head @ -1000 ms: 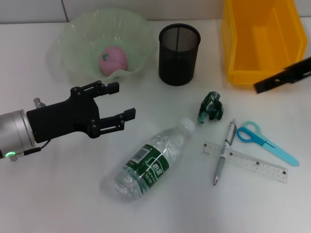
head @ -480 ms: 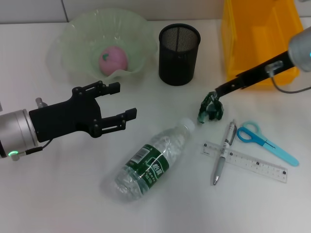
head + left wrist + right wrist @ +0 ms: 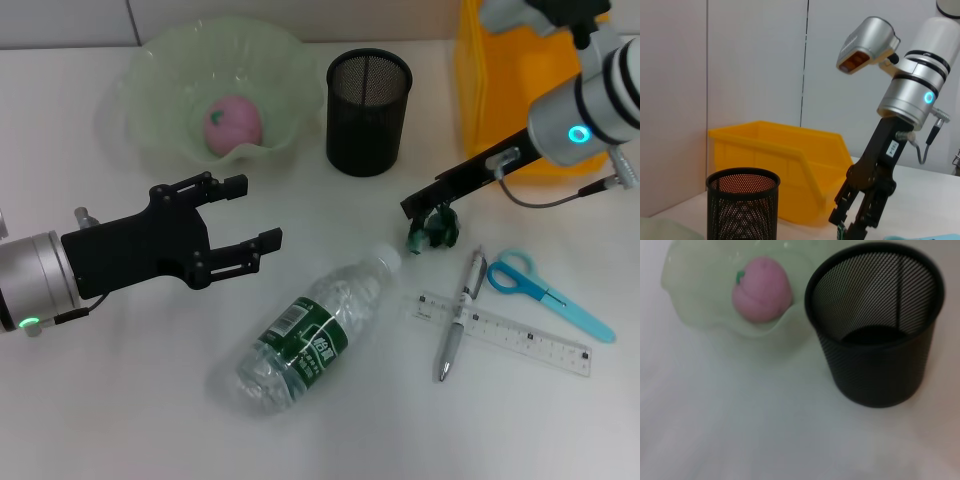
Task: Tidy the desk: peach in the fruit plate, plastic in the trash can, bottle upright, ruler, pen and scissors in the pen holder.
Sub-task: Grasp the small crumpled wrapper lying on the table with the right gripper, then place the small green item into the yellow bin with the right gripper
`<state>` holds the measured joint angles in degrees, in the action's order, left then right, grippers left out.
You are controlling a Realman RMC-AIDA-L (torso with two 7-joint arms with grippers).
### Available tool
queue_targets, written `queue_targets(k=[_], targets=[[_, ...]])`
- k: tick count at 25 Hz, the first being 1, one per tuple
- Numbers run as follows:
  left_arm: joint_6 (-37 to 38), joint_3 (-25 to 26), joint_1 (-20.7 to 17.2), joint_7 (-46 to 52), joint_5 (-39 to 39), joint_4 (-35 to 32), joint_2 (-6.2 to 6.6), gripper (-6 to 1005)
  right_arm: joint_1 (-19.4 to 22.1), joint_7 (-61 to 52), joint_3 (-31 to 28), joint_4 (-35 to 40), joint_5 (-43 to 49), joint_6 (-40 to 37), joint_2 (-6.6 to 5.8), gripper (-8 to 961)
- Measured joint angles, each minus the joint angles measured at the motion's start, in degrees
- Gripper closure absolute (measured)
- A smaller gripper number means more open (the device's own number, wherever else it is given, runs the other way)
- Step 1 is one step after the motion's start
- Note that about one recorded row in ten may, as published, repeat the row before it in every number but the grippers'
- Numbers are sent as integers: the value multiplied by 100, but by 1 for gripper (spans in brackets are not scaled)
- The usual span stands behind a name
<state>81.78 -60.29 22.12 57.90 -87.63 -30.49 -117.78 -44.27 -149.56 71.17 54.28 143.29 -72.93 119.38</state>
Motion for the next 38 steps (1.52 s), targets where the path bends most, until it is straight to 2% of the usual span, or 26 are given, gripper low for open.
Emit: queue_targets(k=[6, 16, 22, 27, 30, 38], targets=[[0, -2, -9, 1, -14, -1, 0, 214, -121, -14, 261, -334, 12, 308, 0, 151], [3, -7, -23, -17, -17, -1, -8, 218, -193, -13, 323, -612, 28, 499, -2, 155], [5, 24, -24, -56, -17, -1, -9, 221, -195, 20, 327, -635, 32, 538, -2, 345], [4, 42, -24, -58, -17, -1, -8, 224, -162, 31, 328, -607, 33, 508, -8, 549], [5, 50, -24, -59, -18, -1, -9, 226, -114, 33, 303, -464, 32, 385, -10, 795], [-5, 53, -24, -60, -17, -1, -9, 231, 225, -21, 142, 811, -28, -302, -10, 802]])
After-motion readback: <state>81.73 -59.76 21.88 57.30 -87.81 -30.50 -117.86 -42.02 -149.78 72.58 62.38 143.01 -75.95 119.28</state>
